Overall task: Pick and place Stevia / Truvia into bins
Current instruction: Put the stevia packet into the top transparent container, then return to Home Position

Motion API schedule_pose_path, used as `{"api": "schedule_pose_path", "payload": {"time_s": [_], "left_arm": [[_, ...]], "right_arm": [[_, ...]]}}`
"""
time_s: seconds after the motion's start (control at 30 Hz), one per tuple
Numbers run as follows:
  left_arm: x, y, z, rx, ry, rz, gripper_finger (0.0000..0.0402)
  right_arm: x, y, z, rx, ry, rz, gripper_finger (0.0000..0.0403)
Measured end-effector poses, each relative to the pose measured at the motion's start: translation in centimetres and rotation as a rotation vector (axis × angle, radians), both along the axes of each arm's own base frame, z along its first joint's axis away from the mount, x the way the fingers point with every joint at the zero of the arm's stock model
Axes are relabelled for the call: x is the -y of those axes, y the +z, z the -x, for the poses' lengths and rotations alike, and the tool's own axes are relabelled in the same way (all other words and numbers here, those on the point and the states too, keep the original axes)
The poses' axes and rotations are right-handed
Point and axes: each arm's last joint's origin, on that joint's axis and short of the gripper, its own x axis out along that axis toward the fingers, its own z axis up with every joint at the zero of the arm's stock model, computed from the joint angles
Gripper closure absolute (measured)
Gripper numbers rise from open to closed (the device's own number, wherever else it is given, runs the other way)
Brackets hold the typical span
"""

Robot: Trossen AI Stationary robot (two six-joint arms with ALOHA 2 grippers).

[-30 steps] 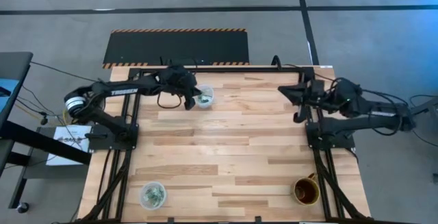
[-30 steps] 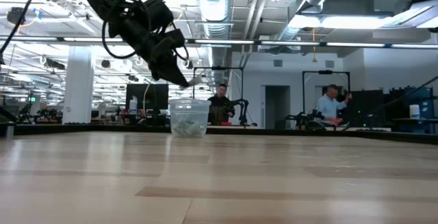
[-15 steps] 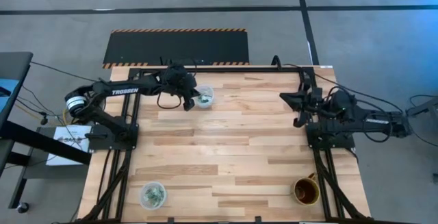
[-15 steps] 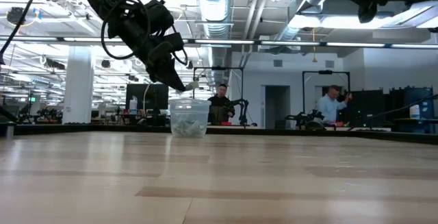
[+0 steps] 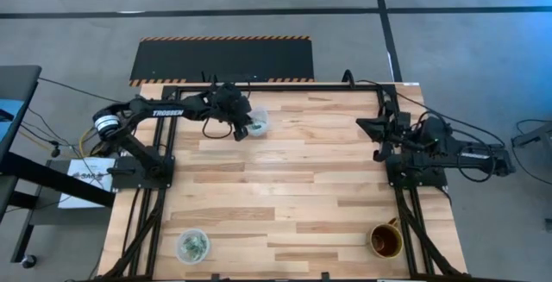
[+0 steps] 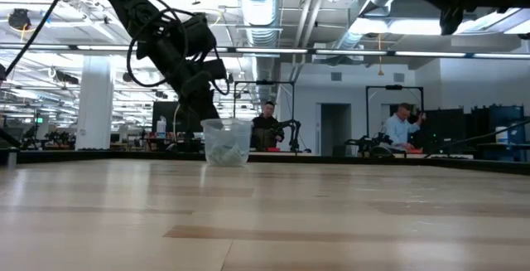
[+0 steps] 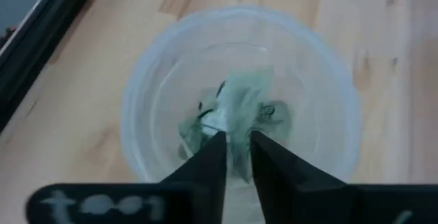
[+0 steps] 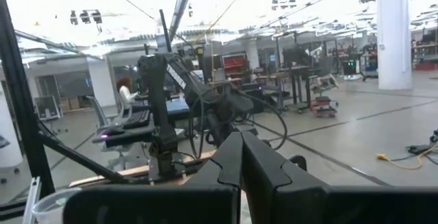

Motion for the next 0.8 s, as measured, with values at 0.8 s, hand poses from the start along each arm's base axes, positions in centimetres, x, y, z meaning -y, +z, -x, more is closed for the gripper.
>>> {"api": "schedule_pose_path", "payload": {"time_s": [0.8], "left_arm": [[5.2, 12.4, 7.1, 0.398, -0.129, -0.11, 0.026]], "right_arm": [[-0.2, -0.5, 0.5, -0.045, 0.019, 0.014, 0.0403]]}}
